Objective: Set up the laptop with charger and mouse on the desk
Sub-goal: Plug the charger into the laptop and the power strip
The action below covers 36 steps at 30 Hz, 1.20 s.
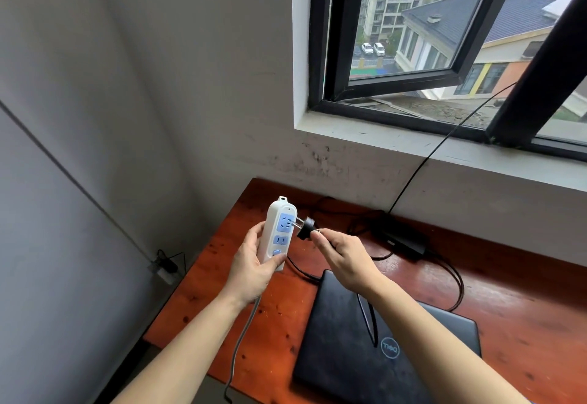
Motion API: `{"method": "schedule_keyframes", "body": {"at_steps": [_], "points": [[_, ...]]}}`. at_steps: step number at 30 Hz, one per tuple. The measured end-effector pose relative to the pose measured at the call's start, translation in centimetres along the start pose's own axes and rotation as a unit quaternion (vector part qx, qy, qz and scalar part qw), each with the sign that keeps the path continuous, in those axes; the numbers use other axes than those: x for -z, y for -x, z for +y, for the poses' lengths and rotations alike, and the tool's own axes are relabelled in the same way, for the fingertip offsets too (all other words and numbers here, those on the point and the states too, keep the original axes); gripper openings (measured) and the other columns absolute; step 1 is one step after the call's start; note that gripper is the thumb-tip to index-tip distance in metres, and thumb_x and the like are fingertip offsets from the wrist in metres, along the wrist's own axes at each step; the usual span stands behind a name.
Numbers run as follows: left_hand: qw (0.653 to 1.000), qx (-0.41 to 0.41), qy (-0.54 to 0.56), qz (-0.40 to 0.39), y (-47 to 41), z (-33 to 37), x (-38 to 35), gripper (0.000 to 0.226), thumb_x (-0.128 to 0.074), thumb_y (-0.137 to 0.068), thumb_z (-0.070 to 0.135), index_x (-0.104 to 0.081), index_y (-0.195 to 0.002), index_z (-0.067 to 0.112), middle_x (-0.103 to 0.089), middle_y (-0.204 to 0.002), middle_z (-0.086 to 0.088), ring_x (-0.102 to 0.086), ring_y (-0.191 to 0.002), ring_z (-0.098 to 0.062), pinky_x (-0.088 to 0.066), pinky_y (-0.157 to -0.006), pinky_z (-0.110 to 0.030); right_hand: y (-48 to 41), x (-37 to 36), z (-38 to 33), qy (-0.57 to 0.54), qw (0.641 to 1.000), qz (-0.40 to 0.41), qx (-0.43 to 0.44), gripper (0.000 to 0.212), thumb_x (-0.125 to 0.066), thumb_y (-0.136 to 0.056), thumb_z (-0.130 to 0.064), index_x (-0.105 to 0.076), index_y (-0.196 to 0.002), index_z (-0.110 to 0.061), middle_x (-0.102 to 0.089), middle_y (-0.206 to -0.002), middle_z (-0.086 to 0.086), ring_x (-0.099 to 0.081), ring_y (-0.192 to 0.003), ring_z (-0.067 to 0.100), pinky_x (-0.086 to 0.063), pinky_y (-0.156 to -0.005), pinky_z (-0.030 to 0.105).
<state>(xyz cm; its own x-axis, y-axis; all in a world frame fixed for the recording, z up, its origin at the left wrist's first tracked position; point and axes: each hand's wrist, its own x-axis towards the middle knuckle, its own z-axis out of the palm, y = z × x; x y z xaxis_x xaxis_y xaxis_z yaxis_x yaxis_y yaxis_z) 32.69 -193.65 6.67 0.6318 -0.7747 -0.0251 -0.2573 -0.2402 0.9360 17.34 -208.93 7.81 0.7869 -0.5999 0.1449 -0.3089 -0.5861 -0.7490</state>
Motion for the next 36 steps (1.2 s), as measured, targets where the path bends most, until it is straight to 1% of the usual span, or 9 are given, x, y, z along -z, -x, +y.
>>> {"method": "schedule_keyframes", "body": {"at_steps": [4,7,14,16,20,25,28,32,36], "points": [[1.000,-0.014,-0.011,-0.010,-0.2,0.5,0.3,0.059,-0.078,-0.086,0.023,-0.051,-0.138,0.023,-0.067,-0.123,0.008,-0.065,-0.113,-0.009,-0.058,-0.094,-0.034,-0.7,0.0,-0.3,0.004,1.000,-0.011,0.000,0.045,-0.041,-0.102,-0.053,-0.063,-0.090,-0.017,-0.054,-0.064,-0.006,-0.049,-0.061,0.006,-0.044,-0.065,0.036],[1.000,-0.019,-0.009,-0.010,-0.2,0.9,0.5,0.053,-0.077,-0.087,0.021,-0.054,-0.134,0.025,-0.069,-0.120,0.009,-0.066,-0.110,-0.008,-0.058,-0.092,-0.033,-0.9,-0.1,-0.4,0.015,1.000,-0.015,0.004,0.040,-0.045,-0.105,-0.046,-0.064,-0.090,-0.014,-0.048,-0.060,-0.007,-0.046,-0.058,0.006,-0.040,-0.061,0.032],[0.999,-0.029,-0.031,-0.021,-0.4,1.1,0.7,0.063,-0.077,-0.087,0.018,-0.048,-0.142,0.029,-0.065,-0.127,0.014,-0.063,-0.116,-0.004,-0.055,-0.096,-0.027,-1.1,0.8,-0.8,0.093,0.995,-0.033,0.001,0.037,-0.043,-0.104,-0.049,-0.063,-0.089,-0.021,-0.047,-0.056,-0.006,-0.045,-0.056,0.010,-0.040,-0.058,0.035],[0.999,-0.032,-0.034,-0.022,-0.3,1.2,0.6,0.064,-0.078,-0.086,0.016,-0.048,-0.142,0.030,-0.063,-0.129,0.016,-0.061,-0.117,0.000,-0.052,-0.098,-0.023,-1.1,1.2,-0.9,0.131,0.991,-0.037,-0.007,0.041,-0.041,-0.103,-0.051,-0.063,-0.089,-0.019,-0.052,-0.058,-0.004,-0.052,-0.060,0.019,-0.042,-0.059,0.035],[0.998,-0.034,-0.025,-0.040,0.3,1.7,0.0,0.069,-0.076,-0.087,0.013,-0.044,-0.146,0.030,-0.059,-0.133,0.019,-0.057,-0.121,0.004,-0.045,-0.096,-0.010,-1.2,1.6,-1.3,0.195,0.979,-0.053,-0.019,0.046,-0.039,-0.103,-0.052,-0.060,-0.085,-0.016,-0.054,-0.063,-0.002,-0.050,-0.063,0.024,-0.035,-0.057,0.034],[0.996,-0.039,-0.043,-0.061,0.3,1.9,-0.4,0.076,-0.072,-0.086,0.009,-0.040,-0.150,0.035,-0.061,-0.133,0.016,-0.057,-0.122,-0.001,-0.048,-0.099,-0.016,-1.7,2.6,-1.7,0.200,0.977,-0.071,-0.023,0.049,-0.040,-0.103,-0.051,-0.061,-0.079,-0.014,-0.055,-0.063,-0.002,-0.053,-0.065,0.025,-0.032,-0.057,0.033],[0.994,-0.052,-0.074,-0.058,0.0,2.2,-0.1,0.076,-0.069,-0.084,0.006,-0.043,-0.143,0.045,-0.063,-0.128,0.019,-0.059,-0.116,0.002,-0.048,-0.096,-0.014,-1.8,3.1,-2.0,0.219,0.972,-0.080,-0.014,0.050,-0.040,-0.104,-0.049,-0.065,-0.082,-0.011,-0.058,-0.066,0.001,-0.054,-0.066,0.026,-0.031,-0.056,0.033],[0.994,-0.050,-0.083,-0.053,-0.4,2.8,-0.1,0.069,-0.068,-0.084,0.014,-0.044,-0.146,0.035,-0.065,-0.125,0.013,-0.061,-0.114,-0.005,-0.050,-0.093,-0.016,-2.9,3.4,-2.5,0.214,0.975,-0.065,-0.007,0.049,-0.041,-0.103,-0.048,-0.062,-0.080,-0.010,-0.053,-0.065,-0.001,-0.051,-0.064,0.025,-0.031,-0.057,0.033],[0.993,-0.062,-0.098,-0.036,-0.8,3.5,0.3,0.065,-0.067,-0.085,0.011,-0.048,-0.143,0.034,-0.067,-0.119,0.012,-0.063,-0.108,-0.006,-0.048,-0.084,-0.009,-3.5,3.5,-2.4,0.175,0.982,-0.068,-0.009,0.047,-0.044,-0.104,-0.045,-0.058,-0.075,-0.011,-0.049,-0.059,-0.003,-0.047,-0.059,0.023,-0.031,-0.055,0.034]]}}
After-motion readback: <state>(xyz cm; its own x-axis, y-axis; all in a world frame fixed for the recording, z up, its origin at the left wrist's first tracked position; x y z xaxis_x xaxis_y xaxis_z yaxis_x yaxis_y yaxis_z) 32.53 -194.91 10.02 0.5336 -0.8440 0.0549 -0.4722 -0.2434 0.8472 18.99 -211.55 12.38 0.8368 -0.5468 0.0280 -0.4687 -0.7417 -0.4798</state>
